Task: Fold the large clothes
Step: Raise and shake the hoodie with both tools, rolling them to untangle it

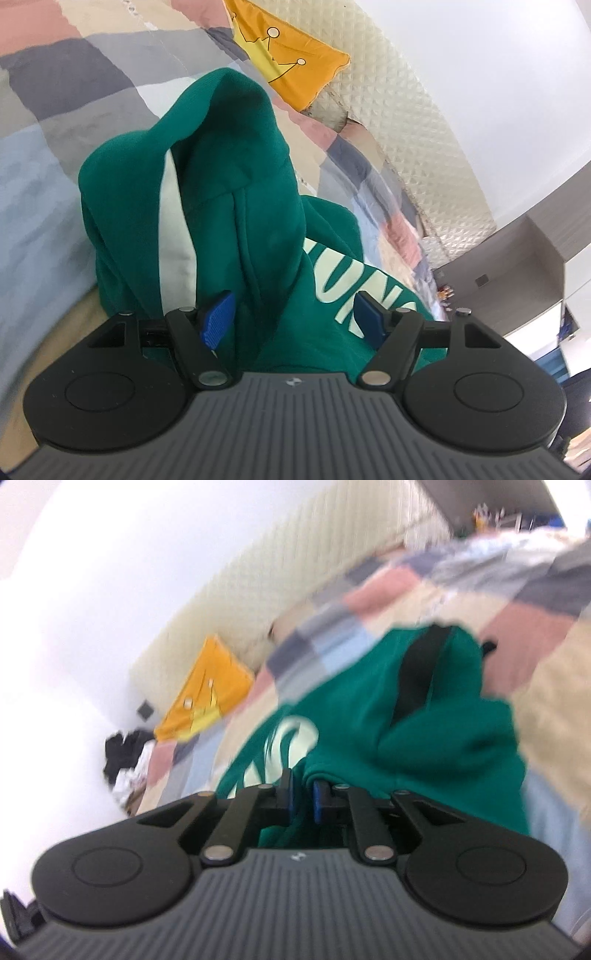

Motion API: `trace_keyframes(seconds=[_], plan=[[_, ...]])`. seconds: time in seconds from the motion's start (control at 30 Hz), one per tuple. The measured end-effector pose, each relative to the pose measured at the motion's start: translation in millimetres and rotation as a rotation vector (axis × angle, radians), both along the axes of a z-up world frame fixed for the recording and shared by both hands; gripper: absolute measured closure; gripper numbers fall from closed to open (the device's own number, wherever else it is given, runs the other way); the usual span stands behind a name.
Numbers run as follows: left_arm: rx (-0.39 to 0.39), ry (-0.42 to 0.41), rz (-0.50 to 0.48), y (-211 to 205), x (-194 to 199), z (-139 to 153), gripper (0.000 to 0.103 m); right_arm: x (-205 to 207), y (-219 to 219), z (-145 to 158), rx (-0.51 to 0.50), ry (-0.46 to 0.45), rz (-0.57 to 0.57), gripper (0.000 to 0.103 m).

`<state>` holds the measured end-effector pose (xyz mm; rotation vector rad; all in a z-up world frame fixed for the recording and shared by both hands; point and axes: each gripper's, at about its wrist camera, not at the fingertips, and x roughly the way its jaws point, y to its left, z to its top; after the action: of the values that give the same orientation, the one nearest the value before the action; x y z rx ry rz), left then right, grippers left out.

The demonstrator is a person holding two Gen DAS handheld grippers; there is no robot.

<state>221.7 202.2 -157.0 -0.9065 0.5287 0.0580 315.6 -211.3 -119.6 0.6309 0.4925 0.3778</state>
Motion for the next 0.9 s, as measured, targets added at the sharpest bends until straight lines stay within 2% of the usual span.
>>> trace_keyframes(seconds=[0.17, 0.27, 0.43, 0.57, 0.73, 0.9], plan=[[-0.003, 0.014, -0.008, -3, -1, -2, 0.025, 10, -27, 6, 0.007, -0.003, -0.11, 0.09], [-0.017, 0.044, -0.055, -8, 4, -9, 0.024, 18, -39, 1, 0.03, 0.022, -0.164, 0.09], [-0.04, 0.084, -0.106, -21, 13, -22, 0.024, 26, -52, -6, 0.013, 0.058, -0.243, 0.09], [-0.095, 0.104, -0.155, -30, 22, -34, 0.024, 25, -50, -16, 0.018, 0.09, -0.244, 0.09], [-0.206, 0.067, -0.218, -39, 32, -45, 0.024, 24, -48, -23, 0.048, 0.121, -0.209, 0.088], [-0.271, 0.068, -0.23, -44, 44, -55, 0.015, 20, -53, -31, 0.126, 0.159, -0.181, 0.086]])
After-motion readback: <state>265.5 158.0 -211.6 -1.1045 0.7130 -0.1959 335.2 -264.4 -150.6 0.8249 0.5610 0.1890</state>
